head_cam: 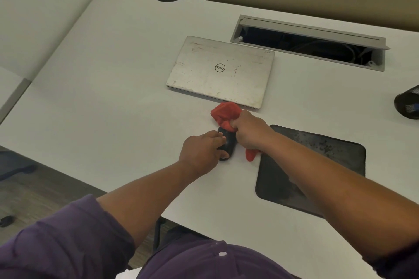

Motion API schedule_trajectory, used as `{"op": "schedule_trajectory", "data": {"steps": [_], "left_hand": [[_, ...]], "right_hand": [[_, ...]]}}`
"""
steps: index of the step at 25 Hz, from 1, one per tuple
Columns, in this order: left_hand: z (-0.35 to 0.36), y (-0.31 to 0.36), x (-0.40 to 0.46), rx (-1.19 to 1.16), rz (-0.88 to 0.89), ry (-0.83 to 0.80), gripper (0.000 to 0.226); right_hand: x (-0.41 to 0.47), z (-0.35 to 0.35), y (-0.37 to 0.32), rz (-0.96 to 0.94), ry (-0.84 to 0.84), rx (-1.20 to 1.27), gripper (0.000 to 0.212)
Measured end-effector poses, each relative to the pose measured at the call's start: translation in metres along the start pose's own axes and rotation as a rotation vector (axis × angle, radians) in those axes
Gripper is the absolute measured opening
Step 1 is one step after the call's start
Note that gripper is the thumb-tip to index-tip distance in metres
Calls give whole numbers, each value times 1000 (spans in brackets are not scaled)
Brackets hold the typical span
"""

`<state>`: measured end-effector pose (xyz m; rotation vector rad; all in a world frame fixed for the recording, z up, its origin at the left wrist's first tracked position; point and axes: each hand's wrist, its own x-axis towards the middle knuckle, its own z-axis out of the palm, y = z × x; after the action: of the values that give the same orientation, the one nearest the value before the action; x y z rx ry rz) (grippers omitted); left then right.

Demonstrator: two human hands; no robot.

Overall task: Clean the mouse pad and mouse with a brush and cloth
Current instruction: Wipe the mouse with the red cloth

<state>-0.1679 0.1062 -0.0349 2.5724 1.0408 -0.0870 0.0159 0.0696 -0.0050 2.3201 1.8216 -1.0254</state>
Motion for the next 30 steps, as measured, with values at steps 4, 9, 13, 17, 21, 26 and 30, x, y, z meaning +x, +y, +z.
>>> {"op": "schedule_trajectory", "data": {"steps": [4,9,13,17,21,26,30], "left_hand": [[0,1,0,17,18,4,23],[1,1,0,19,19,1,27],[0,2,-1,29,28,8,28],[0,3,-1,49,42,15,26],[0,2,-1,42,44,16,26],[-1,4,-2,53,44,10,26],[-1,5,-3,42,33,23,27]], "right_hand": [[-4,1,-4,4,-46,-52,17],[-1,-4,-7,-1,-35,-53,17],[-3,-10,-10,30,-69,-52,28],[-4,-10,-17,31,-70,-106,21],[-3,-10,-15,4,-33,-123,29],[-3,-9,-18,-43,-83,-107,24],[2,-17,-21,-55,-63,-61,26]]}}
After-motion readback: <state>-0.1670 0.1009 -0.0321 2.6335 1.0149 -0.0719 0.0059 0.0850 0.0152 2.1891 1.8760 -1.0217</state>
